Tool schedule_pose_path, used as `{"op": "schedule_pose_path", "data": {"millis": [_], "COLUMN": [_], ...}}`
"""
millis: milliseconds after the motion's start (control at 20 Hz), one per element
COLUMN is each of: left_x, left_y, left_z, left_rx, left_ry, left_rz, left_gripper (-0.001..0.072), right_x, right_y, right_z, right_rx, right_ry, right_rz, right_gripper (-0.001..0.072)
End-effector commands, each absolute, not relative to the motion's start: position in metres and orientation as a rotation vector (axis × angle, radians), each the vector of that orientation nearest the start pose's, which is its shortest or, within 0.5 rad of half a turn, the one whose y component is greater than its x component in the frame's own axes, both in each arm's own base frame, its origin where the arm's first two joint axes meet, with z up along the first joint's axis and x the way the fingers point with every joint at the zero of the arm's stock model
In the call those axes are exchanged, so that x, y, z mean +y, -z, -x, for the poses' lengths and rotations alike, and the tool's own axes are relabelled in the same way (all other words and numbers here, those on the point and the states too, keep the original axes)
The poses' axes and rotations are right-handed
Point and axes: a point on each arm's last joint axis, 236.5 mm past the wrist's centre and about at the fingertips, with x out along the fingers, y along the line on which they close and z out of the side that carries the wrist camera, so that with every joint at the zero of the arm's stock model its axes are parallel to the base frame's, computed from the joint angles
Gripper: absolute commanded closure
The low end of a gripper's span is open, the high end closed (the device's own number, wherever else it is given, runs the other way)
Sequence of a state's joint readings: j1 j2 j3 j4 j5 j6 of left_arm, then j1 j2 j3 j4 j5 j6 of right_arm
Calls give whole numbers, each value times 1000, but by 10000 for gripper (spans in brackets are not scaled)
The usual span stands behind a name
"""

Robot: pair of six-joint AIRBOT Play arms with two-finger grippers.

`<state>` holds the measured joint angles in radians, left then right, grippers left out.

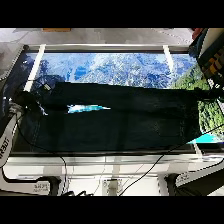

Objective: Fold the clothes and pants, and hang the long-sleeved shirts on hangers.

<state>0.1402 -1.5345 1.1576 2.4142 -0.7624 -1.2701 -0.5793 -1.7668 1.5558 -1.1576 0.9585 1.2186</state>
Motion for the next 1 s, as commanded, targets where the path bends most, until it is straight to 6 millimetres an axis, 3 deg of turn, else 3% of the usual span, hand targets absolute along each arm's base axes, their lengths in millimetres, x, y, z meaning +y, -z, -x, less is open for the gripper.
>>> {"op": "schedule_pose_path", "data": {"millis": [0,200,250,300,350,400,450,550,650,750,850,950], "left_x": [208,215,212,207,201,194,181,138,73,5,-50,-74], "left_y": [-7,-31,-31,-26,-22,-18,-13,-4,-1,-13,-41,-77], "left_z": [-460,-452,-445,-436,-429,-423,-423,-430,-437,-442,-447,-451], "left_rx": [1138,1073,1091,1121,1152,1176,1189,1226,1216,1139,1025,914], "left_ry": [-345,-574,-587,-589,-590,-579,-532,-297,14,243,402,459], "left_rz": [-807,-496,-447,-394,-344,-296,-258,-284,-316,-224,-100,-23], "left_gripper": [310,318,391,540,654,689,690,691,691,690,690,690], "right_x": [-232,-243,-252,-259,-264,-264,-262,-250,-235,-221,-211,-197], "right_y": [33,7,-6,-23,-40,-59,-77,-109,-127,-121,-100,-84], "right_z": [-490,-488,-485,-482,-474,-467,-460,-445,-418,-371,-310,-267], "right_rx": [990,973,960,944,945,949,950,947,1004,1184,1462,1613], "right_ry": [187,231,293,348,391,400,401,391,382,396,407,361], "right_rz": [-384,-354,-374,-392,-396,-372,-356,-346,-343,-342,-331,-381], "right_gripper": [73,70,100,193,357,586,662,669,670,670,671,672]}}
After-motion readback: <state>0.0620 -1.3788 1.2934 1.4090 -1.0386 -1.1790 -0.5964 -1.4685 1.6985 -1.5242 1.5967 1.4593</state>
